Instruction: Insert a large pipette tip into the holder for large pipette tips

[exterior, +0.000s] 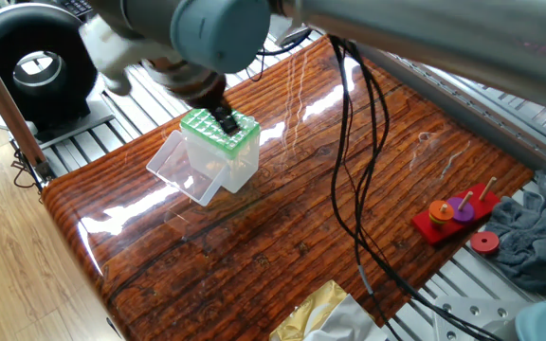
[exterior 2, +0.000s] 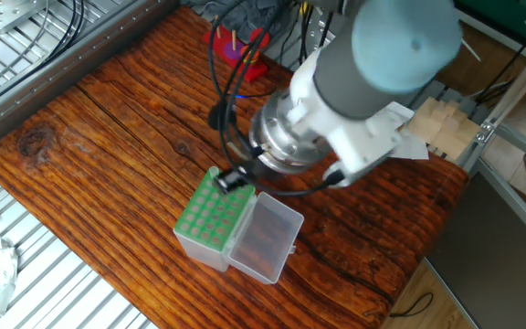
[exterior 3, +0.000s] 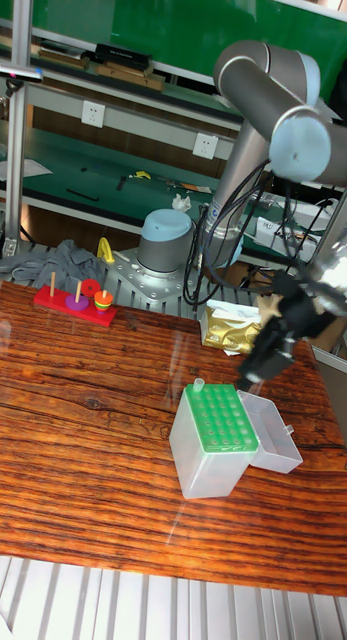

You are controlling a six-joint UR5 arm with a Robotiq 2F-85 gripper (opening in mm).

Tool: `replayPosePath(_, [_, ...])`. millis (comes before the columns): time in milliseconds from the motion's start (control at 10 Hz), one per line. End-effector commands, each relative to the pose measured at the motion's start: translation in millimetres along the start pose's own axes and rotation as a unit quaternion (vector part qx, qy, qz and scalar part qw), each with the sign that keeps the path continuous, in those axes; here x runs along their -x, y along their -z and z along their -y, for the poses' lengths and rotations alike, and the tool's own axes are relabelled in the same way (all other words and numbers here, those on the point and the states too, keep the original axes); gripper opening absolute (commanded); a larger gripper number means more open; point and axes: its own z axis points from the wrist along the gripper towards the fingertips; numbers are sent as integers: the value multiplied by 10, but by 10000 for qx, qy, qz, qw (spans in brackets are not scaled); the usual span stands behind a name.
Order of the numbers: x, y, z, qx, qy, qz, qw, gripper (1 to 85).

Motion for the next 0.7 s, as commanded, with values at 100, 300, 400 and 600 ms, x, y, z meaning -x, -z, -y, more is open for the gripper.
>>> replayPosePath(100, [1197, 608, 14, 284, -1454, 1949, 9696, 383])
replayPosePath(300, [1493, 740, 105, 506, -2468, 2530, 9341, 277])
replayPosePath(400, [1600, 810, 212, 467, -2794, 2823, 9166, 217])
replayPosePath(600, [1595, 798, 366, 383, -3411, 2841, 8953, 53])
